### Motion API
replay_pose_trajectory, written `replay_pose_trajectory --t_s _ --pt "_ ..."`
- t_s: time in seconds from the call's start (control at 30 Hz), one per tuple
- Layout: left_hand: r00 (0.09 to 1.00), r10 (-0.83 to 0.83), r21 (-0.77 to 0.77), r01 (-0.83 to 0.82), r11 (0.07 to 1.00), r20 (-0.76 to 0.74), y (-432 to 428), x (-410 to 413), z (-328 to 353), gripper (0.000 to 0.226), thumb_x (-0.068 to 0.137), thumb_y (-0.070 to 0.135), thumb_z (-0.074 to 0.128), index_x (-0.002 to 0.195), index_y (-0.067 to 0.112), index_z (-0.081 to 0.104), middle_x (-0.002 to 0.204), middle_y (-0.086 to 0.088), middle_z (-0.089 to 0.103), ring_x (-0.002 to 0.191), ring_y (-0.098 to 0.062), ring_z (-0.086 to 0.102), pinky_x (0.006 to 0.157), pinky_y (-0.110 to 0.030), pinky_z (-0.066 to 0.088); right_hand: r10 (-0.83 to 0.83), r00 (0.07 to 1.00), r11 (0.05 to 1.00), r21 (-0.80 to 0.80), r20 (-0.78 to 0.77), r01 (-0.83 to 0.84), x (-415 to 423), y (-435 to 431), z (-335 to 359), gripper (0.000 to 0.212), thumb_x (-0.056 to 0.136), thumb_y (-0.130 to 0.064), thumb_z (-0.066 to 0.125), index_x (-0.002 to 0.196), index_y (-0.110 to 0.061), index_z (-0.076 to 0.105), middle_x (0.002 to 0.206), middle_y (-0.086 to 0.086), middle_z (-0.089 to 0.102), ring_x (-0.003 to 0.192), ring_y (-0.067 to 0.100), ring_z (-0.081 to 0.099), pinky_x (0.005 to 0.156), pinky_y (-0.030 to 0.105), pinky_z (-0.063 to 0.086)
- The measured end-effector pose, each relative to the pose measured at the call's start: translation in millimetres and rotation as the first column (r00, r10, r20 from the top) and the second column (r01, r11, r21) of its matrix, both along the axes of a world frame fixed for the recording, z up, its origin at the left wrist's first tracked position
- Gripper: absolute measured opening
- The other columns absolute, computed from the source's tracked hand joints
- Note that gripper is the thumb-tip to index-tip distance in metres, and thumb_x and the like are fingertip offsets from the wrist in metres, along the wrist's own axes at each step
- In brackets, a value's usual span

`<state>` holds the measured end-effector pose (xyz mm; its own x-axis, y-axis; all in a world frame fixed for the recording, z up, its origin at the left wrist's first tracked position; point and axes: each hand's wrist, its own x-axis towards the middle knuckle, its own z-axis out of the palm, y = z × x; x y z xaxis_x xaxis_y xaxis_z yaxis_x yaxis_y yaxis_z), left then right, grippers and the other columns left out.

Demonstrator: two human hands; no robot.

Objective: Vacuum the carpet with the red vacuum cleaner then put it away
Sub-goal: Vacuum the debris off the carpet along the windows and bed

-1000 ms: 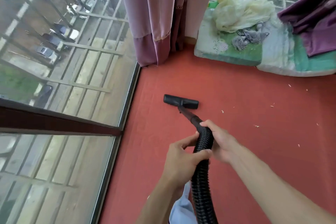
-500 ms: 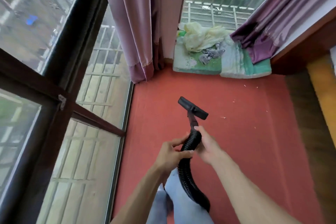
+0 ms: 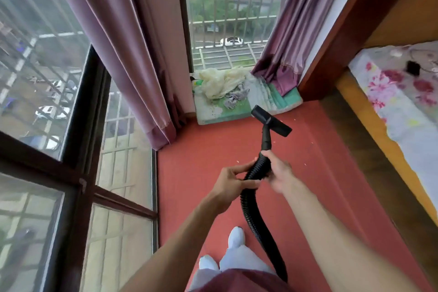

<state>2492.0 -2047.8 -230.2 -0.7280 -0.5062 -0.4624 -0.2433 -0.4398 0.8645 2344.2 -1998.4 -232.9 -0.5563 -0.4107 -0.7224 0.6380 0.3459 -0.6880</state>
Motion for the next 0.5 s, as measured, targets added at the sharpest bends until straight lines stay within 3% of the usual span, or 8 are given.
replay_pose_trajectory --t_s 0.23,0.5 --pt "0.993 -0.116 -0.106 0.115 0.988 -0.006 -24 -52 30 0.059 0.077 -0.006 0.077 0.130 0.017 0.067 0.086 0.002 0.073 0.073 -0.017 0.064 0.077 -0.031 0.056 -0.099 0.995 0.991 -0.091 -0.005 0.098 -47 -2 31 0.022 0.091 -0.018 0.067 0.104 -0.001 0.059 0.075 0.009 0.057 0.057 0.018 0.053 0.037 0.019 0.037" --pt "0.992 -0.119 -0.128 0.124 0.984 0.046 -46 -96 31 0.058 0.076 -0.005 0.078 0.129 0.017 0.068 0.095 0.001 0.076 0.076 -0.020 0.069 0.084 -0.037 0.059 -0.160 0.983 0.980 -0.102 0.087 0.168 -87 -23 24 0.032 0.089 -0.021 0.072 0.109 0.000 0.058 0.076 0.009 0.060 0.058 0.018 0.056 0.035 0.017 0.040"
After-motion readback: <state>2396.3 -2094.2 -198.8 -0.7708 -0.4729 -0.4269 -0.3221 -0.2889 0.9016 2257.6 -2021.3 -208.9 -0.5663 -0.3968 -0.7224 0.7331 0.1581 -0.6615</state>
